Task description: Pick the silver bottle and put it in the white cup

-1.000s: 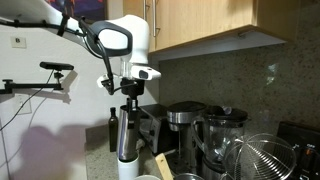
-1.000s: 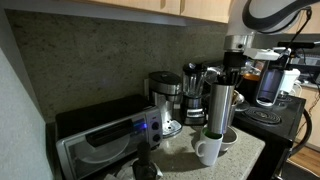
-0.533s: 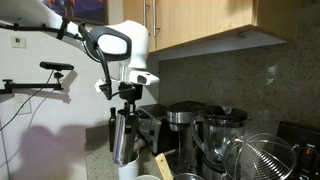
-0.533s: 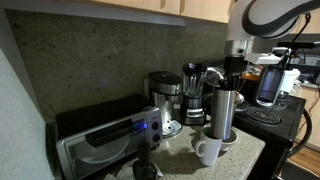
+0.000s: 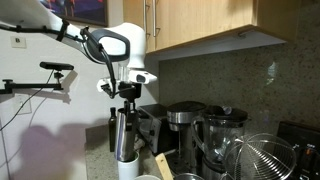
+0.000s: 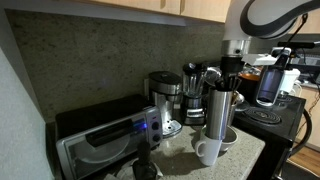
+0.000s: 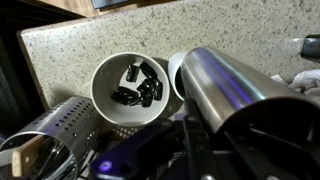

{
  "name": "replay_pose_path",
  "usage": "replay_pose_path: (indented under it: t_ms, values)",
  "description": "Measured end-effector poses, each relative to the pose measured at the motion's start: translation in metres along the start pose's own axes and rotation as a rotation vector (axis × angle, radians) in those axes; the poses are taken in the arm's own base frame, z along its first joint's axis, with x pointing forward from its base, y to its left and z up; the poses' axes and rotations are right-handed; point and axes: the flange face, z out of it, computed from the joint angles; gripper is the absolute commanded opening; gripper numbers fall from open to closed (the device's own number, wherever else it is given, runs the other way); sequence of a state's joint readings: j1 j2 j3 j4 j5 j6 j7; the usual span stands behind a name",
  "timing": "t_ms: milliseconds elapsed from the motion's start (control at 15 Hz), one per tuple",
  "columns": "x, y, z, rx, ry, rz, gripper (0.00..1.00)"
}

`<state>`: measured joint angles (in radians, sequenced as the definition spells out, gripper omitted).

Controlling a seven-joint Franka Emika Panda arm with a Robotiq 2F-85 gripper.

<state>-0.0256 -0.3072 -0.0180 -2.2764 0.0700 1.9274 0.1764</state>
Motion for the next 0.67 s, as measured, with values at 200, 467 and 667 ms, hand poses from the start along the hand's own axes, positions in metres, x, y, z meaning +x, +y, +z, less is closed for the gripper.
replay_pose_path:
  t_ms: [200, 467, 667]
  values:
    - [0.002, -0.003, 0.001, 0.0, 0.012, -0.005, 0.02]
    - [0.008, -0.004, 0.005, 0.002, 0.036, -0.005, 0.02]
    - [0.01, -0.004, 0.011, 0.004, 0.056, -0.006, 0.02]
